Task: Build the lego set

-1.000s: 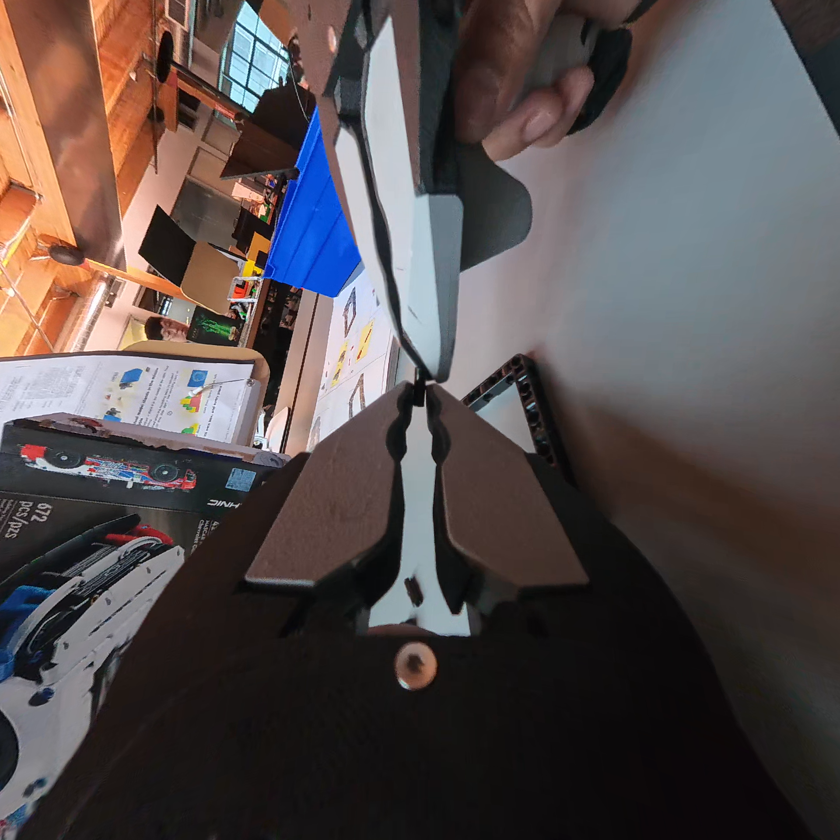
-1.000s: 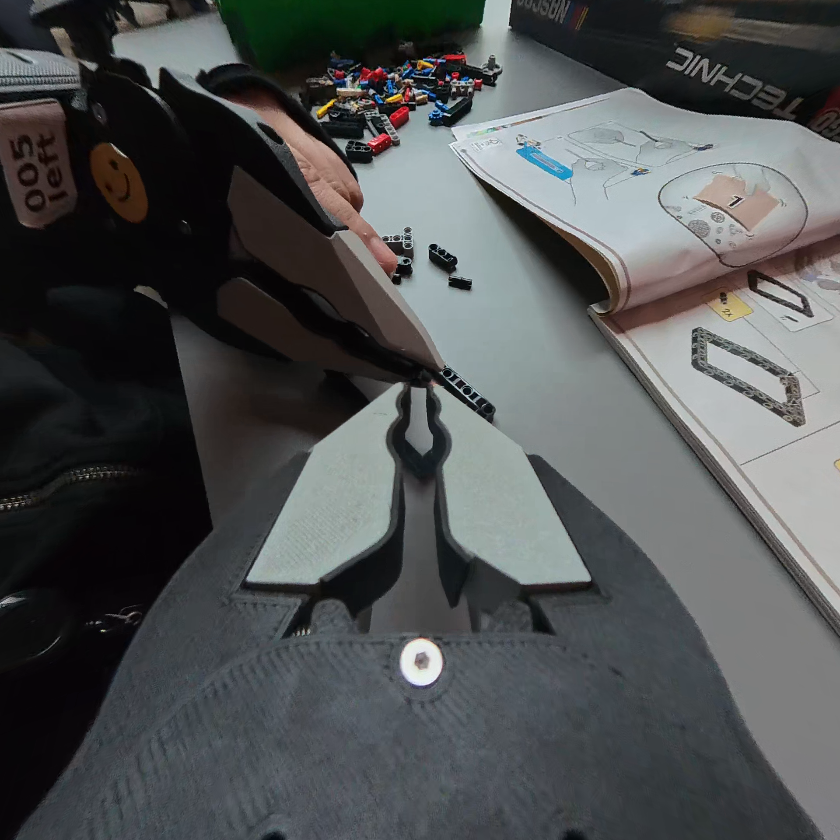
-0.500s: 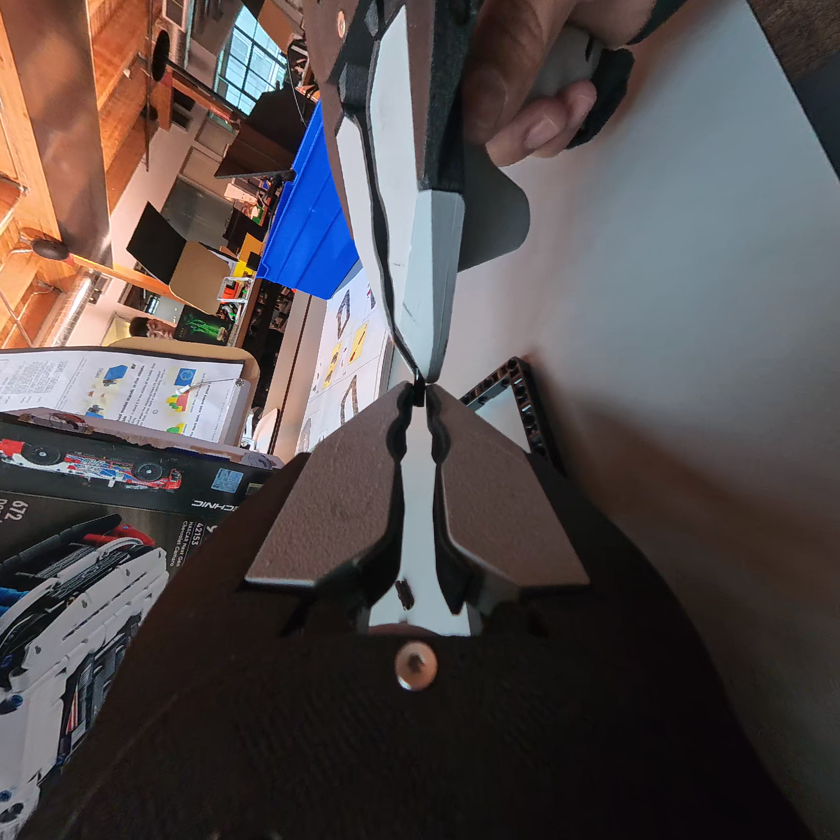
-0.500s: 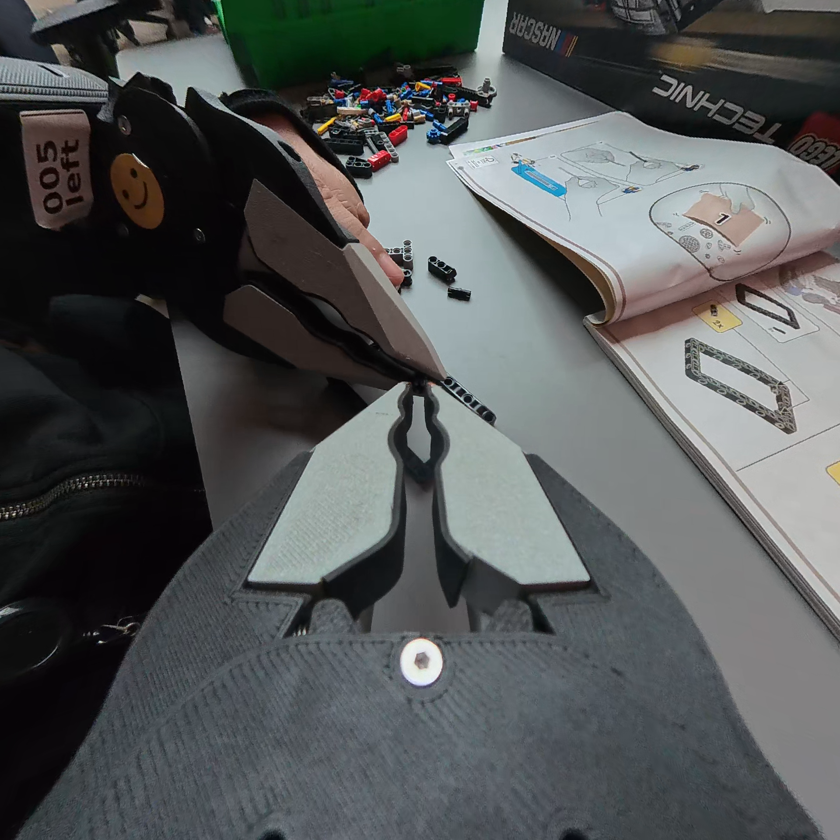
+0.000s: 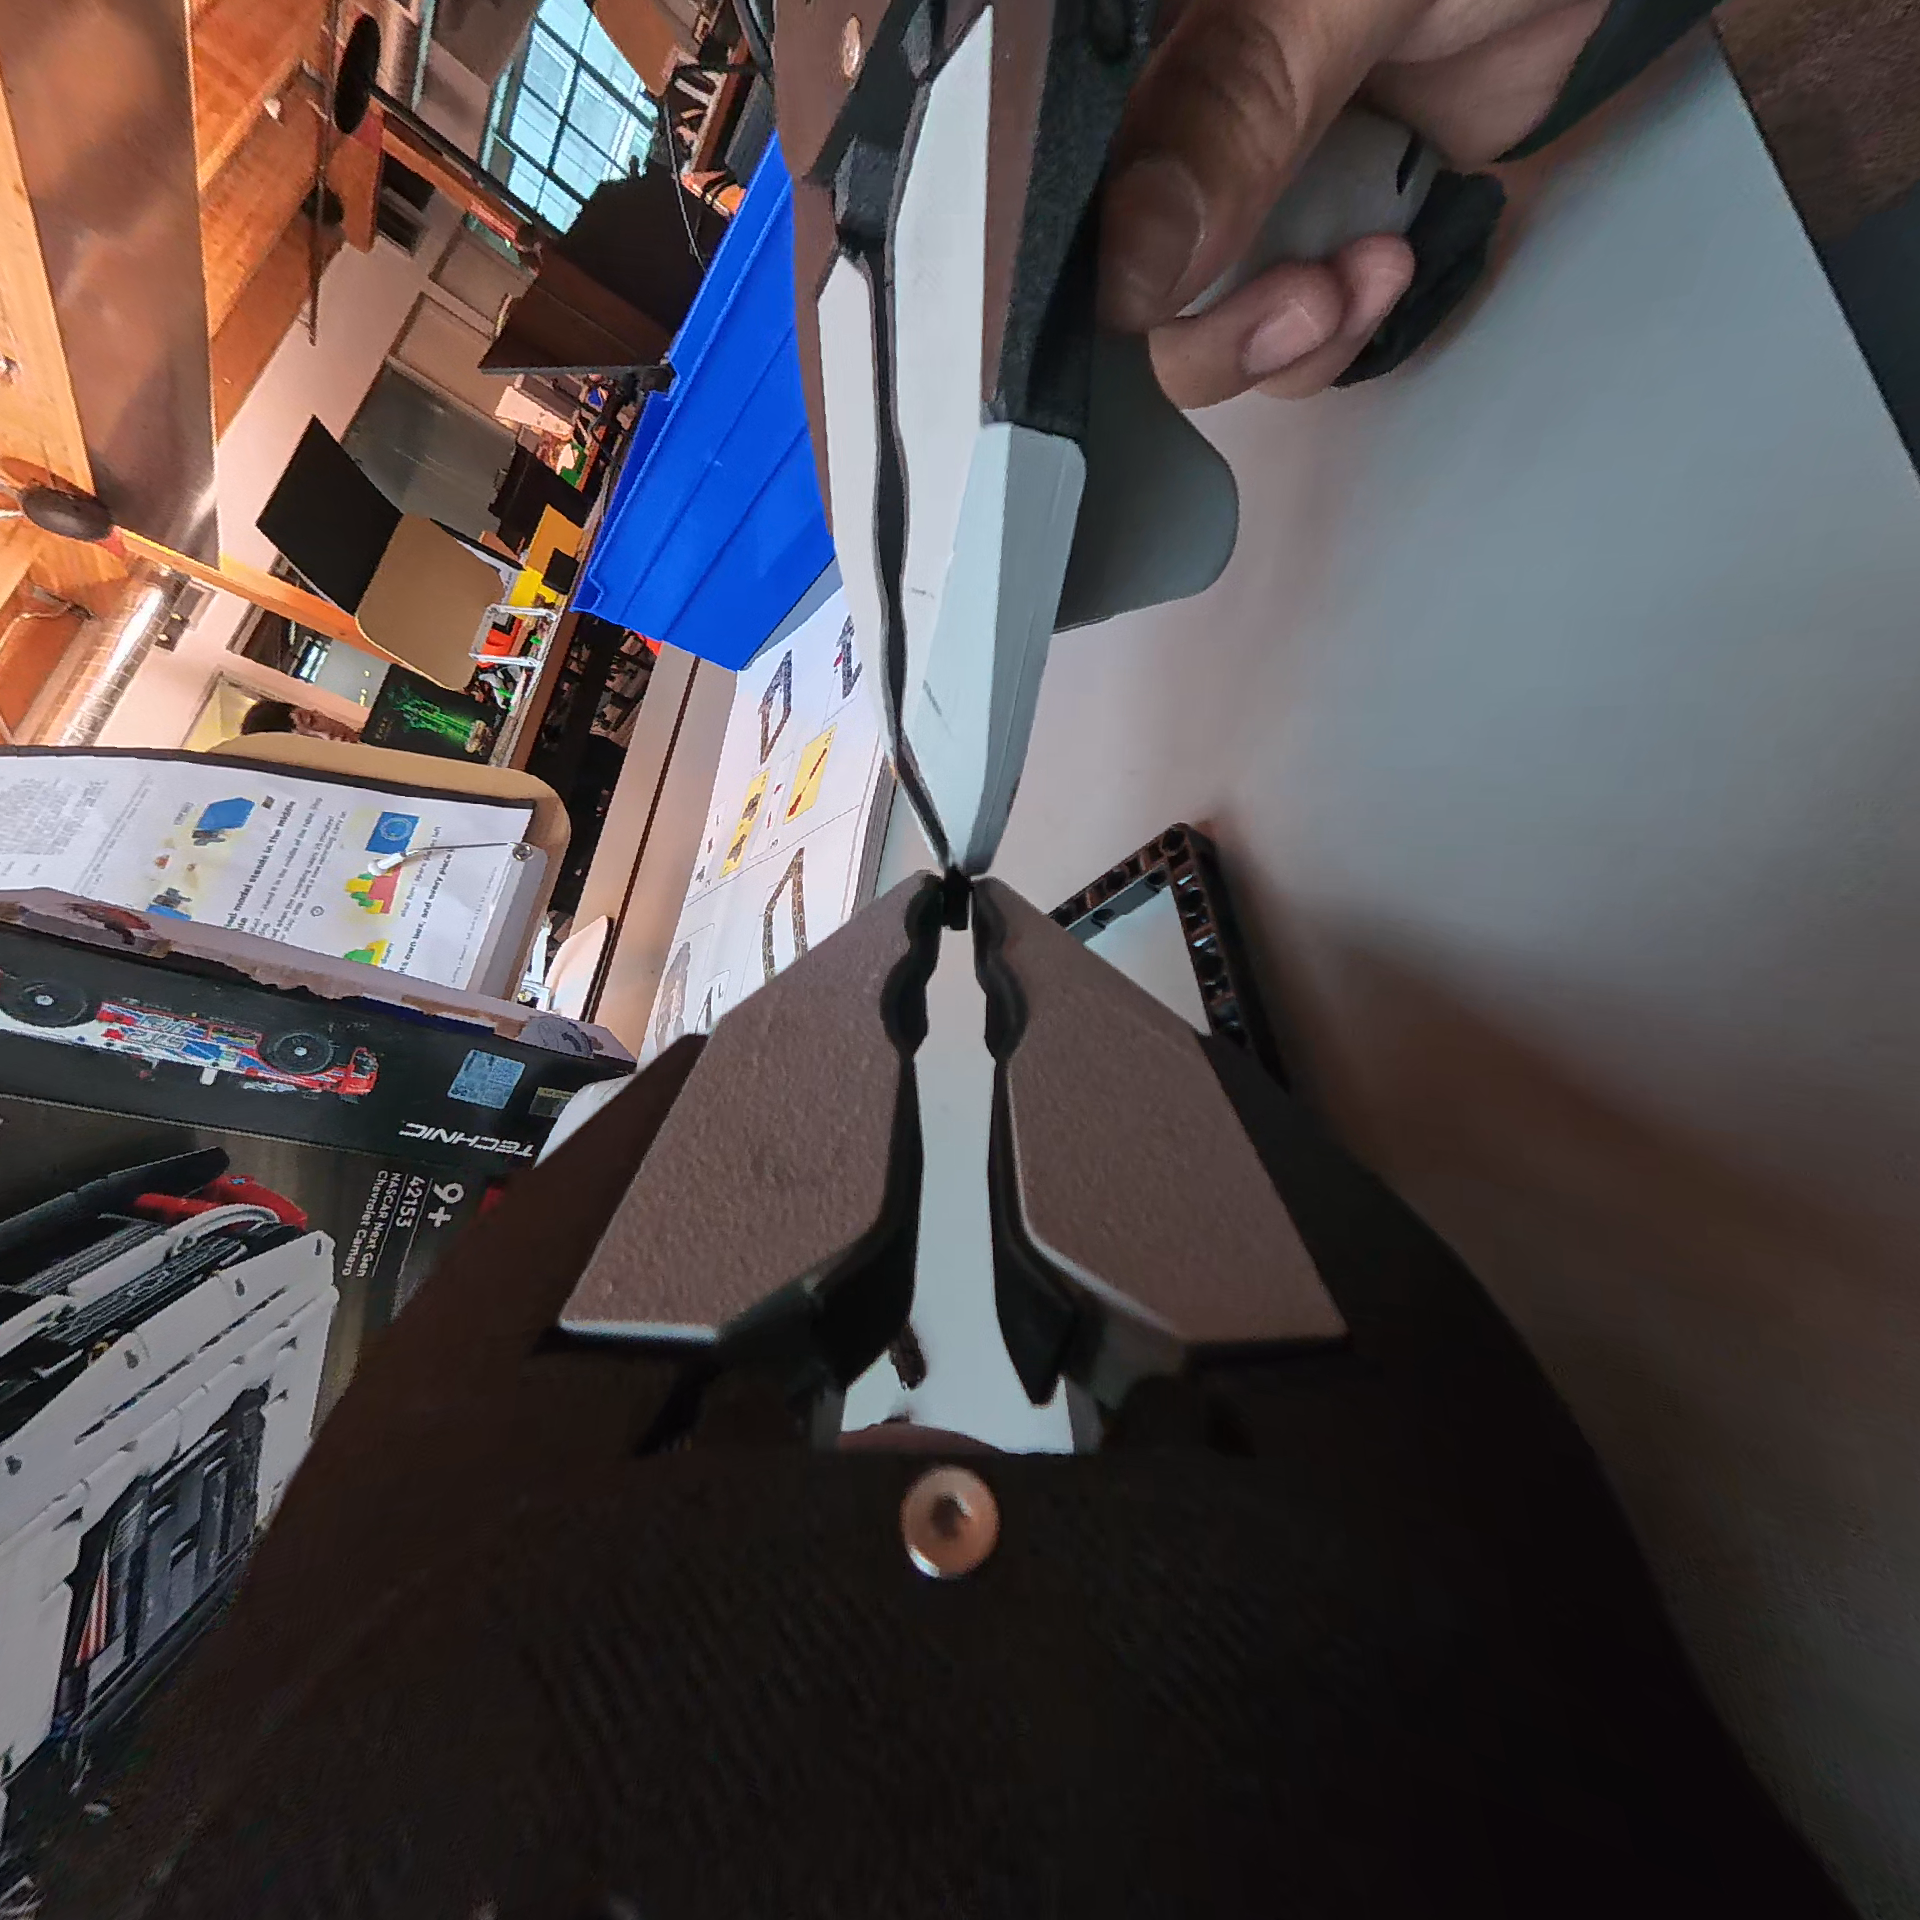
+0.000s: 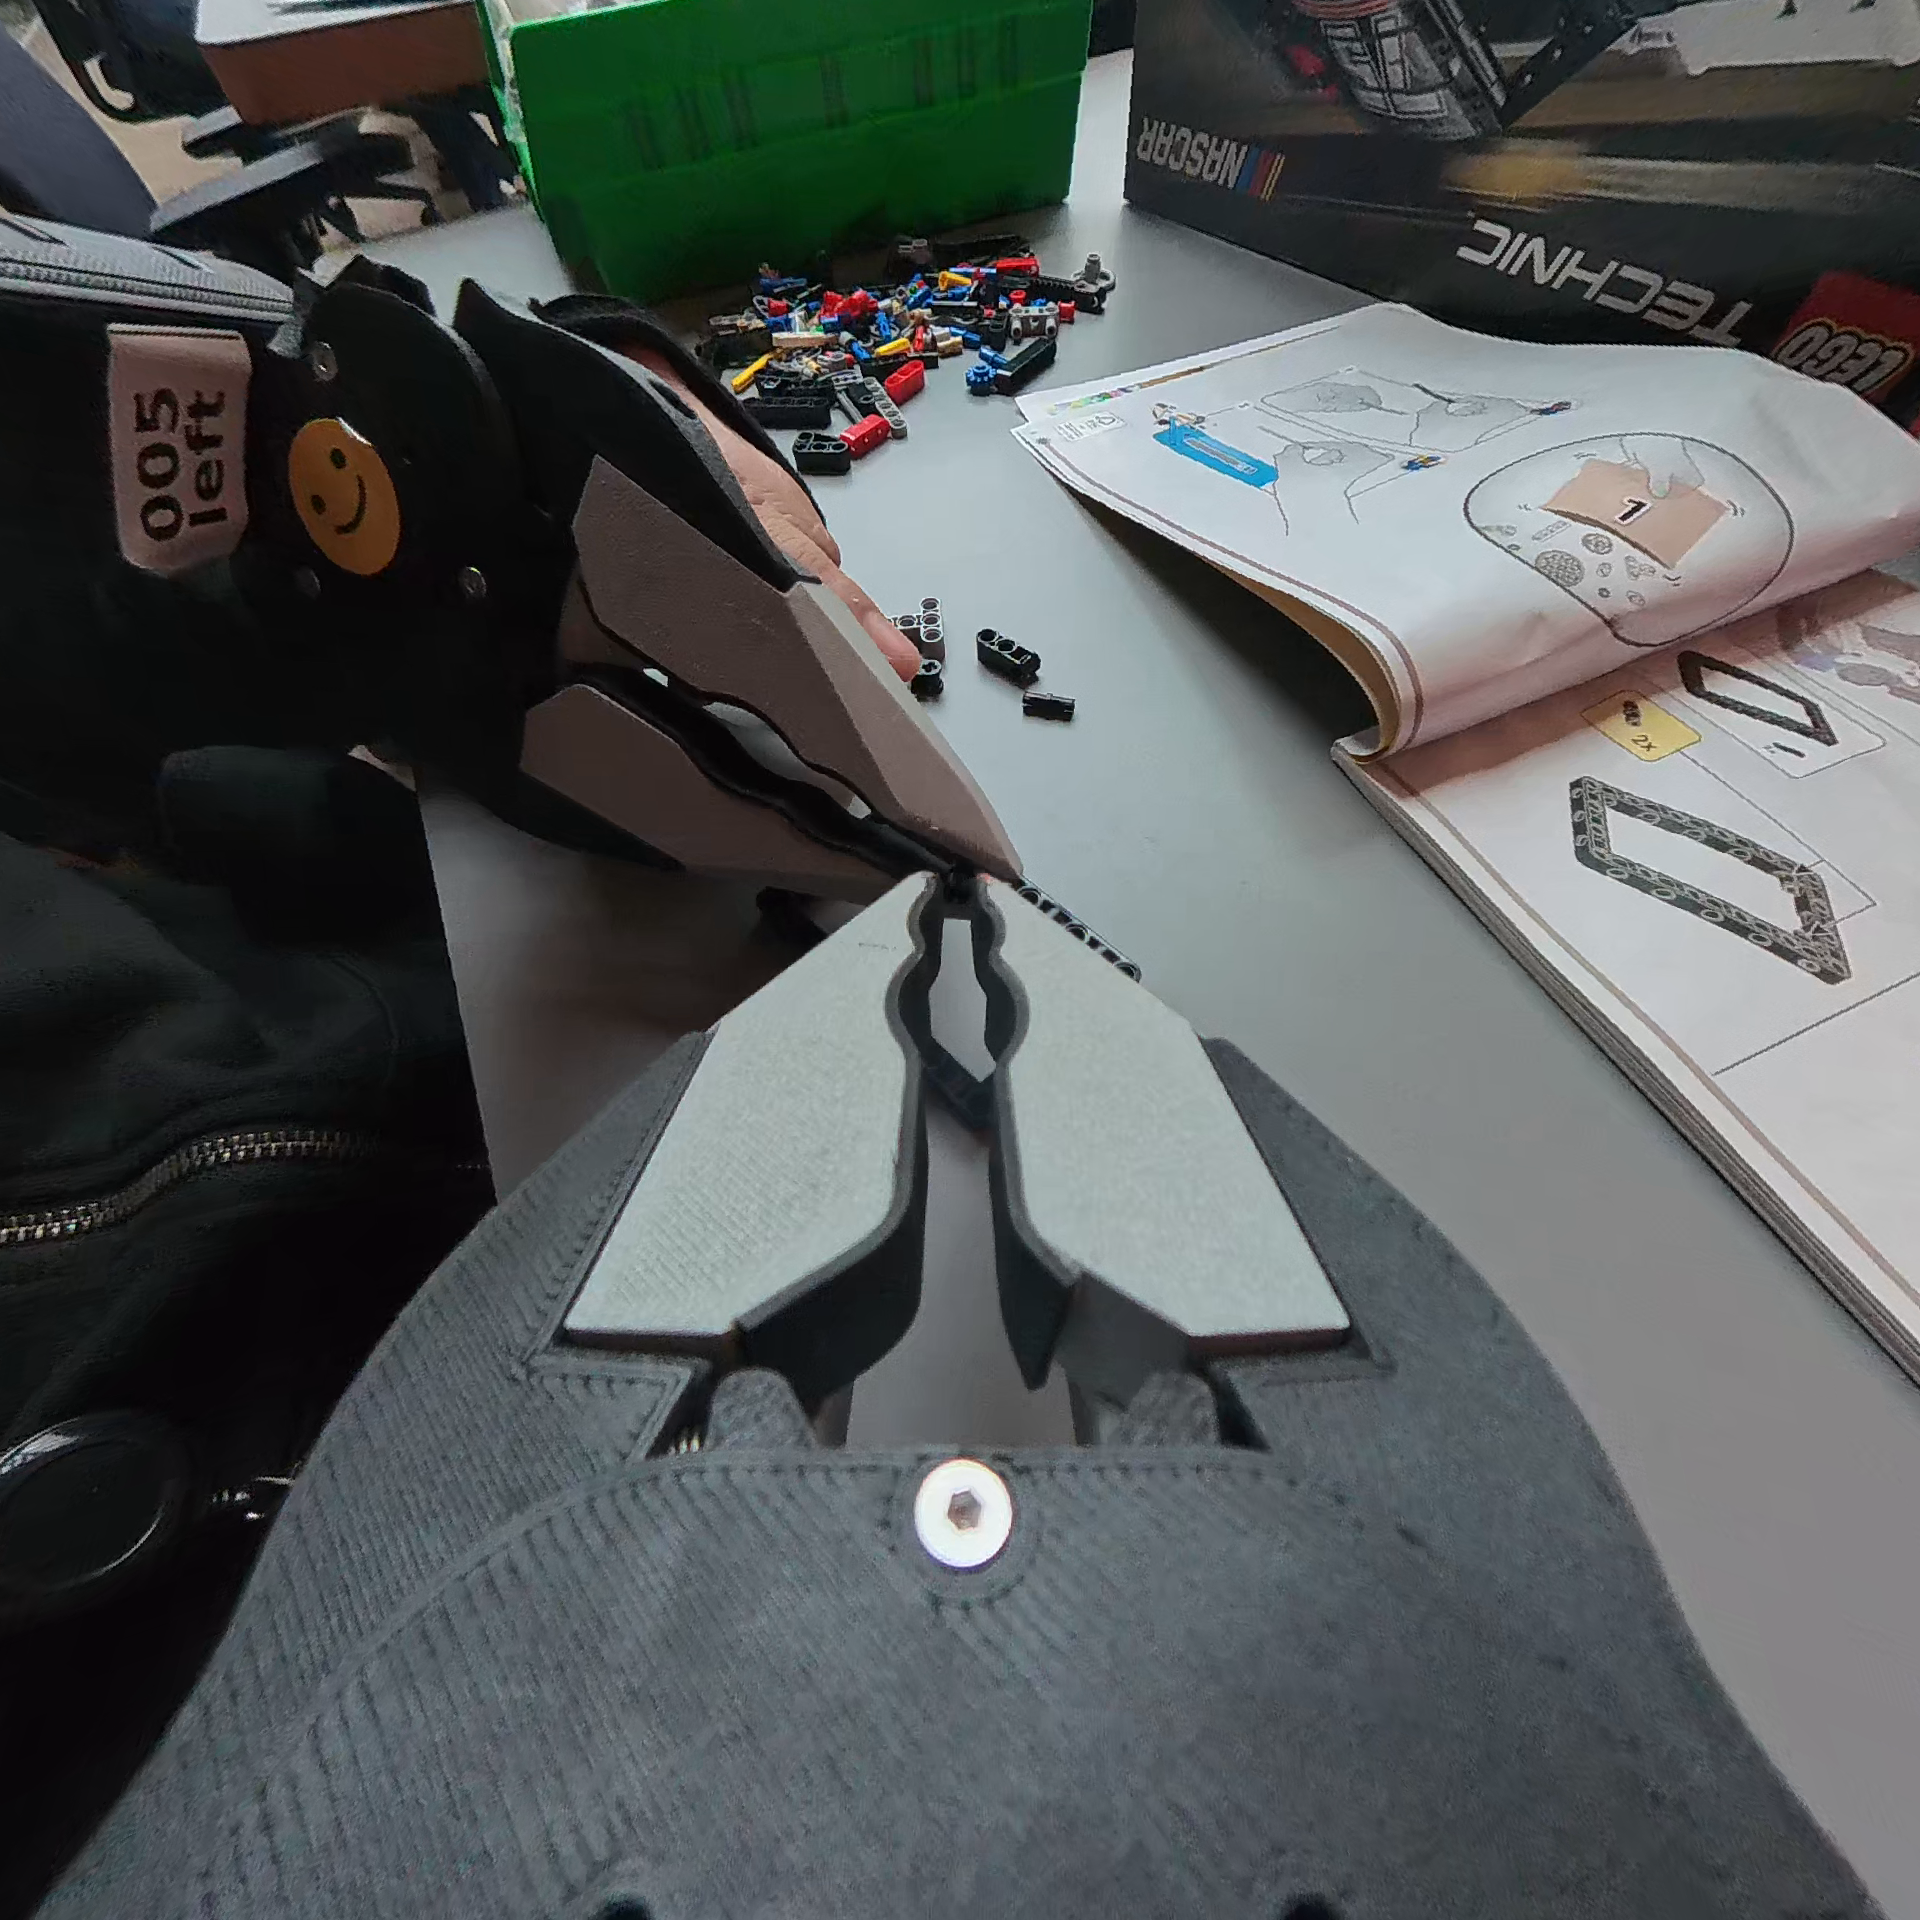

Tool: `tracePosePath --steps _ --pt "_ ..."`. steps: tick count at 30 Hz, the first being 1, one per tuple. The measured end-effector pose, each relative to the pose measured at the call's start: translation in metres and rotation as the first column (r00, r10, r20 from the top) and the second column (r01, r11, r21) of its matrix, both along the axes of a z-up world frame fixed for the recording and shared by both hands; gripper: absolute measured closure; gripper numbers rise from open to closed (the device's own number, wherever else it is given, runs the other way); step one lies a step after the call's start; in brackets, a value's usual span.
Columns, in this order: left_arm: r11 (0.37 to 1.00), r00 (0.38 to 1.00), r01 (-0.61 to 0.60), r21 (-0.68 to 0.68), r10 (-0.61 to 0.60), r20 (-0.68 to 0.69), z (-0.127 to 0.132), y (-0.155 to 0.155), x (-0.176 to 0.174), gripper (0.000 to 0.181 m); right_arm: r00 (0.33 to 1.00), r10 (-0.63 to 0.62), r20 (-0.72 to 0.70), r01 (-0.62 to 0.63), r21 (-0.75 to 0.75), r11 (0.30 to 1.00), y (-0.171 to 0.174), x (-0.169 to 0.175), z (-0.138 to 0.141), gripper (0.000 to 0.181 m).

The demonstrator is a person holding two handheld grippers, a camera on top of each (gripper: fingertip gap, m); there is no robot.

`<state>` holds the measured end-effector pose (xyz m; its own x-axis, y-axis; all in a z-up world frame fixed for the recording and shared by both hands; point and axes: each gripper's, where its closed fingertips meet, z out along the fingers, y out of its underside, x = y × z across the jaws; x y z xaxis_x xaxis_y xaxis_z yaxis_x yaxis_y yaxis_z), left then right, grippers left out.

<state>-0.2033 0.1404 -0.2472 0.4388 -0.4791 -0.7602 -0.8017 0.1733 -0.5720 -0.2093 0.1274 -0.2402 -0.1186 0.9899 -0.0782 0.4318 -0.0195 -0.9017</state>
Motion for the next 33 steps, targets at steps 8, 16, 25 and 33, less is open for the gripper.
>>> tracePosePath --steps 8,16,25,33 --pt "1.000 1.000 -0.008 -0.003 0.008 -0.002 -0.001 0.001 0.001 0.178 1.000 0.000 -0.007 0.000 -0.009 1.000 0.001 0.001 0.002 0.181" --pt "1.000 1.000 -0.014 -0.012 0.014 0.004 -0.002 0.001 0.000 0.178 1.000 -0.011 0.010 0.011 0.010 1.000 0.001 0.000 -0.003 0.180" --pt "0.992 0.998 -0.049 -0.112 0.053 0.034 -0.011 0.004 -0.005 0.167 0.996 -0.073 0.052 0.067 0.112 0.991 0.010 0.003 -0.009 0.180" --pt "0.854 0.968 -0.166 -0.493 0.236 0.083 -0.038 0.006 -0.024 0.165 0.984 -0.143 0.105 0.132 0.104 0.986 0.019 0.010 -0.019 0.180"
